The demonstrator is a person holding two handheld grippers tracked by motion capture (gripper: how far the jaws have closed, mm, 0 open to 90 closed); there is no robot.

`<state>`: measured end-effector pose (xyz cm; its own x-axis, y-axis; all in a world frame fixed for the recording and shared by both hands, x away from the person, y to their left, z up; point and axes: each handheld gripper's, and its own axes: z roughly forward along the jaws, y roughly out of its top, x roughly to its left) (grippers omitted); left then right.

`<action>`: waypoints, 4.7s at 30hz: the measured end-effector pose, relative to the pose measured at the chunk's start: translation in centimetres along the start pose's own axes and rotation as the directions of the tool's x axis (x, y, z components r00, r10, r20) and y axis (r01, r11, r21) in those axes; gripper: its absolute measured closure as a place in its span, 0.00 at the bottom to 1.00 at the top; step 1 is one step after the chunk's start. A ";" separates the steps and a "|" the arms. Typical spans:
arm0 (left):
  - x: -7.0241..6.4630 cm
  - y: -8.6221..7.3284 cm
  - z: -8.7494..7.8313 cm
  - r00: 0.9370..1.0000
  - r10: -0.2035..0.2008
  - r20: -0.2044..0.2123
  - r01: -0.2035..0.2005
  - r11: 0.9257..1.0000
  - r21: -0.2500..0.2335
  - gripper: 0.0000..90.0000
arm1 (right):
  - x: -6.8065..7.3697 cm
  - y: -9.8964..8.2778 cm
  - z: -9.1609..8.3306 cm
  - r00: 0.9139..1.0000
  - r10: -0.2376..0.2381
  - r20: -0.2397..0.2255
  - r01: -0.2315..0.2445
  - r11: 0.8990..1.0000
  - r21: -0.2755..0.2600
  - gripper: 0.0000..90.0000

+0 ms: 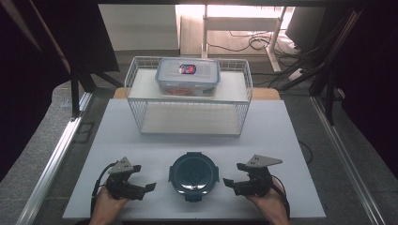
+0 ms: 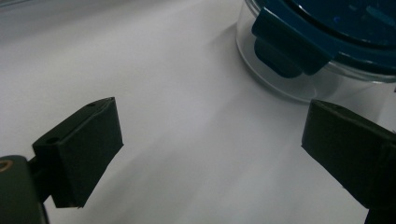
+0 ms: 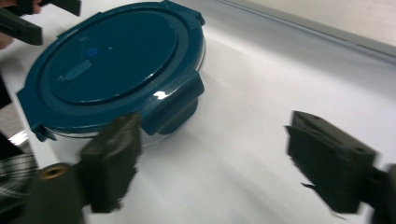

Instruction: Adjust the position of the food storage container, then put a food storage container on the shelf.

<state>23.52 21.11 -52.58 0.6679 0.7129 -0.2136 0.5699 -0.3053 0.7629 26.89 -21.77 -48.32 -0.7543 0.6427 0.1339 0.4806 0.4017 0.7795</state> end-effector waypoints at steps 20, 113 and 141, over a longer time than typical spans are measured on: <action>-0.2 0.1 0.1 1.000 -0.001 0.013 0.001 1.000 -0.008 0.05 | 0.4 -0.4 0.4 0.999 -0.042 0.016 0.042 0.999 0.010 0.03; -1.3 2.6 3.5 0.824 -0.310 0.474 0.298 0.949 0.102 0.58 | -1.3 0.2 3.6 0.746 0.557 -0.365 -0.490 0.830 0.266 0.61; -0.1 6.0 1.6 0.819 -0.304 0.486 0.349 0.937 -0.001 0.65 | 0.2 3.8 1.1 0.868 0.392 -0.304 -0.386 0.919 0.082 0.64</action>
<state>27.61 18.21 -49.00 0.6064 0.3705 -0.7035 0.7664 -0.0368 0.6412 29.03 -19.40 -45.94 -0.6023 0.5176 0.6077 0.7695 0.1741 0.6144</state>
